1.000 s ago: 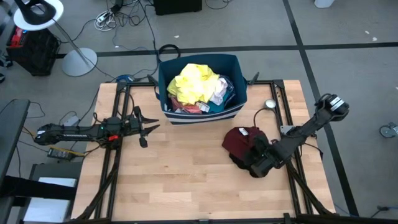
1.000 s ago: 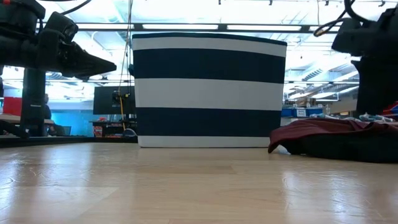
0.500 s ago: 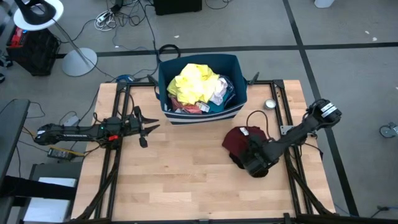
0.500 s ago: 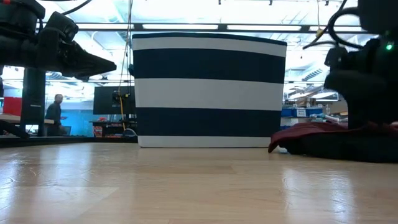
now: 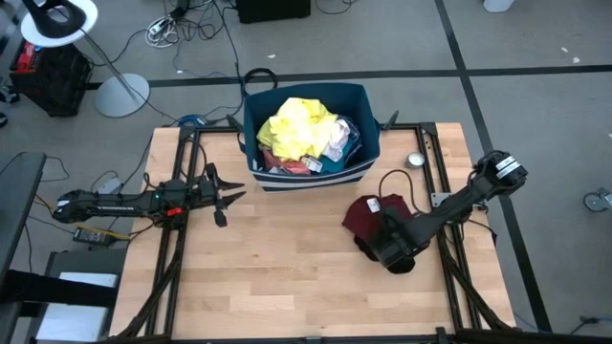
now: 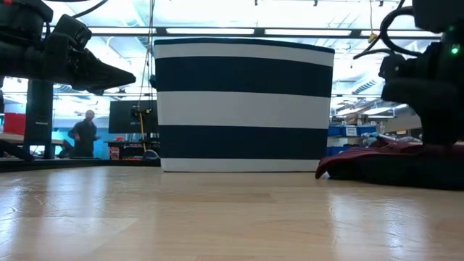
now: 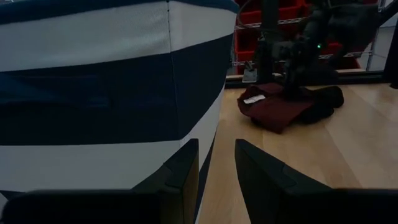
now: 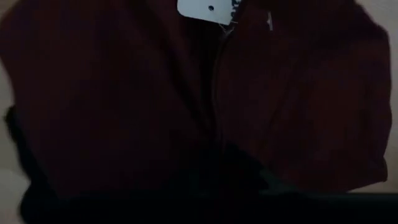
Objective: Sort clothes
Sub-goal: Put the maroon underwear into the blue bin
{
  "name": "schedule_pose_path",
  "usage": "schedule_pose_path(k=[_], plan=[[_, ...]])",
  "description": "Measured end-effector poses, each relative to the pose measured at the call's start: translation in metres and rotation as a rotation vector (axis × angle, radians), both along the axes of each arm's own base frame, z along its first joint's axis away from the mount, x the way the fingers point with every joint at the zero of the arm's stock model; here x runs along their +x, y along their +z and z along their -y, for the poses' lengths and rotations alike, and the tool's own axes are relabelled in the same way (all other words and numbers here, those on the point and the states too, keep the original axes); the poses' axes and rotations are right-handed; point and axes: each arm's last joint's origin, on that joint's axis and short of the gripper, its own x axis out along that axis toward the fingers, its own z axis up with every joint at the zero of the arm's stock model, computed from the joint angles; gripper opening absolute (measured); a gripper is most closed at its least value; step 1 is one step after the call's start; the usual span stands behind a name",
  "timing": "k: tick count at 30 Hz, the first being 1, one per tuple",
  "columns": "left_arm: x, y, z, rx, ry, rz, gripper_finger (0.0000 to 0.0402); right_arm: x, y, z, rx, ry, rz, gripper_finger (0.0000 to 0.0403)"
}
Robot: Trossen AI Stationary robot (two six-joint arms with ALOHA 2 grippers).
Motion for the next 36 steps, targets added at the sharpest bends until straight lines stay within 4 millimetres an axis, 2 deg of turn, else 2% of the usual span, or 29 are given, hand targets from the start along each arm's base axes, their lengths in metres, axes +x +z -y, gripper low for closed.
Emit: schedule_pose_path(k=[11,20,27,36], plan=[[0.000,-0.001,0.000,0.000,0.000,-0.006,0.0110,-0.004,0.036,0.004,-0.002,0.024,0.129,0.0005],[0.000,-0.001,0.000,0.002,0.000,-0.007,0.0110,0.002,0.075,0.006,-0.061,0.118,0.193,0.0003],[0.000,-0.001,0.000,0.004,0.000,-0.008,0.0110,0.007,0.116,0.008,-0.135,0.179,0.209,0.0001],[0.000,-0.001,0.000,0.004,0.001,-0.008,0.0110,0.018,0.183,0.025,-0.243,0.252,0.279,0.0001]])
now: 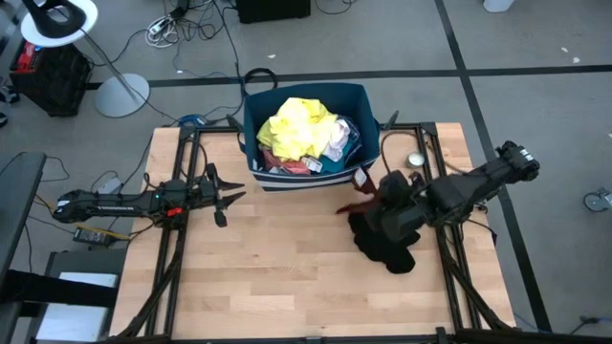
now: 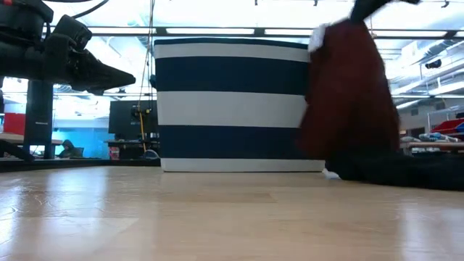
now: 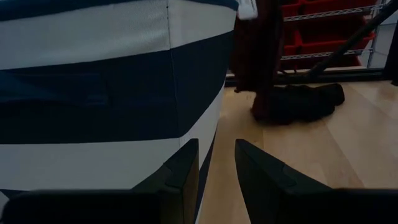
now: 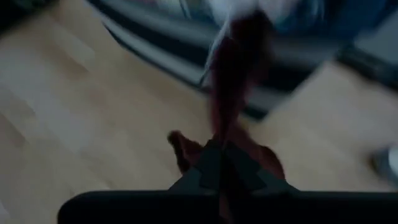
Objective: Sort clothes
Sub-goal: Put the maroon underwear into the blue bin
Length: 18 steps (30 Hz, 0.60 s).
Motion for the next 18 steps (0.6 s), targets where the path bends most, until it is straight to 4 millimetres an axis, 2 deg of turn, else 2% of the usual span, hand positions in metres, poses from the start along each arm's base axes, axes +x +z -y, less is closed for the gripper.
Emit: schedule_pose_path(k=[11,18], plan=[[0.000,0.000,0.000,0.000,0.000,0.000,0.0110,0.021,0.096,0.040,-0.250,0.099,0.251,0.0000],[0.000,0.000,0.000,0.000,0.000,0.000,0.0110,0.041,0.142,0.070,-0.450,0.171,0.474,0.0000]])
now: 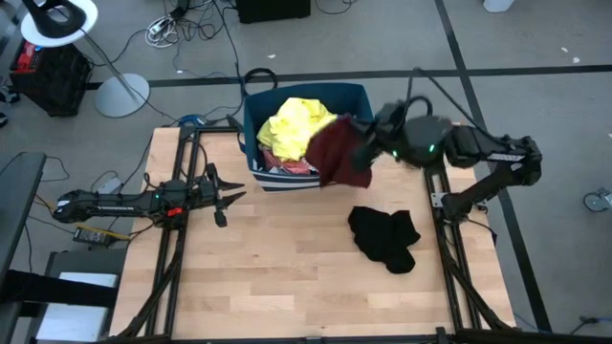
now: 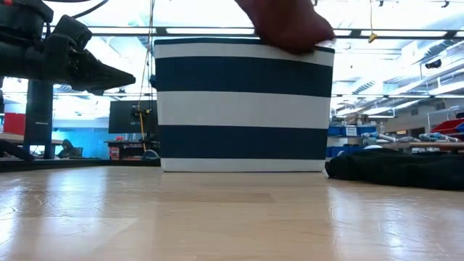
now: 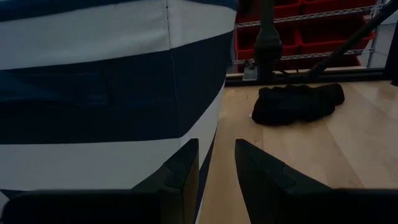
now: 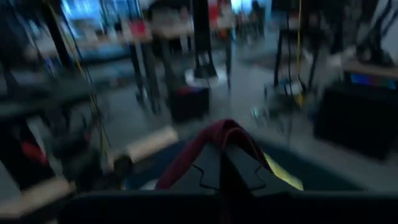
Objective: Sort clothes
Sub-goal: Put the maroon underwear into the blue bin
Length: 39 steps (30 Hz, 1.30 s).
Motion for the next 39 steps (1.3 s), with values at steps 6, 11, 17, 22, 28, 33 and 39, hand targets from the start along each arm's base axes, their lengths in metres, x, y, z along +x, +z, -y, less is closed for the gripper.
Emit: schedule_pose_path(k=[6,11,17,22,28,33,39], plan=[[0.000,0.000,0.000,0.000,0.000,0.000,0.0110,0.007,0.023,0.030,-0.095,0.001,0.180,0.0000],[0.000,0.000,0.000,0.003,0.014,-0.001,0.0110,0.021,0.016,0.051,-0.107,0.002,0.151,0.0000],[0.000,0.000,-0.001,0.004,0.043,-0.007,0.0110,0.056,-0.023,0.070,-0.075,-0.021,-0.058,0.0004],[0.000,-0.001,-0.001,0.004,0.047,-0.009,0.0110,0.090,-0.069,0.093,0.021,-0.048,-0.225,0.0002],[0.000,-0.001,-0.001,0.004,0.046,-0.009,0.0110,0.123,-0.123,0.132,0.267,-0.009,-0.266,0.0002],[0.000,-0.001,-0.001,0.002,0.046,-0.010,0.0110,0.141,-0.168,0.160,0.425,0.002,-0.332,0.0002],[0.000,-0.001,-0.001,0.002,0.044,-0.010,0.0110,0.155,-0.208,0.176,0.526,0.011,-0.391,0.0004]])
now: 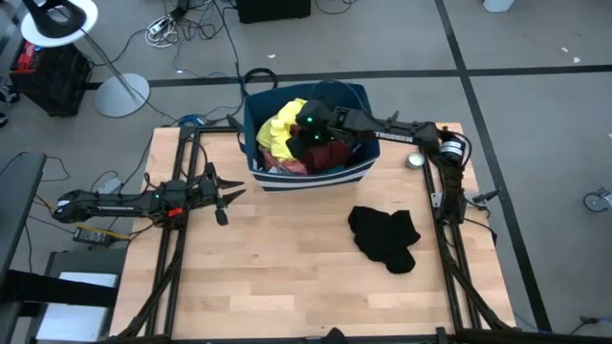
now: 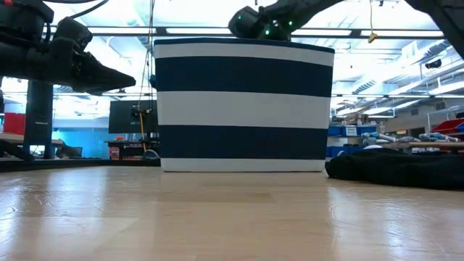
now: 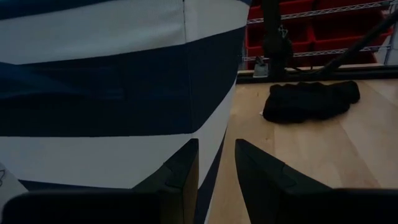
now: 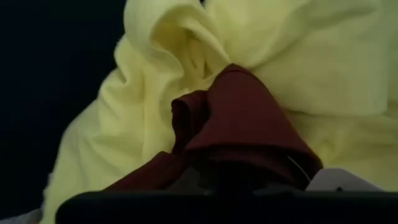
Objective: Sort clothes
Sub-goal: Put the maroon underwear into the blue bin, then put the black underwear into the blue bin
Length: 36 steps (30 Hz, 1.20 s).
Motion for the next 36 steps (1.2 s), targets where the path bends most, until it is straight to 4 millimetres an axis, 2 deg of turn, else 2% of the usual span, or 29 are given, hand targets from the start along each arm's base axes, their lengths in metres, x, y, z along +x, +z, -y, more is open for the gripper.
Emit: schedule_pose_path(k=[5,9,14,21,25,29,33,36], plan=[[0.000,0.000,0.000,-0.001,-0.002,-0.001,0.0110,0.003,-0.011,0.003,0.010,-0.003,-0.025,0.0012],[0.000,-0.001,0.000,-0.001,-0.002,-0.006,0.0110,-0.001,-0.003,0.001,0.005,0.005,-0.023,0.0030],[0.000,-0.001,0.000,-0.001,-0.002,-0.007,0.0110,-0.017,0.028,-0.006,-0.045,0.044,0.014,0.0054],[0.000,-0.001,0.000,-0.001,-0.002,-0.007,0.0110,-0.050,0.080,-0.022,-0.104,0.073,0.085,0.0085],[0.000,-0.001,0.000,-0.002,-0.002,-0.010,0.0110,-0.071,0.108,-0.042,-0.149,0.131,0.109,0.0100],[0.000,-0.002,0.000,-0.003,-0.002,-0.025,0.0110,-0.089,0.125,-0.067,-0.187,0.147,0.079,0.0111],[0.000,-0.004,0.000,-0.007,-0.002,-0.039,0.0110,-0.105,0.130,-0.095,-0.236,0.154,-0.028,0.0116],[0.000,-0.004,0.000,-0.026,0.000,-0.032,0.0110,-0.114,0.124,-0.121,-0.255,0.175,-0.076,0.0116]])
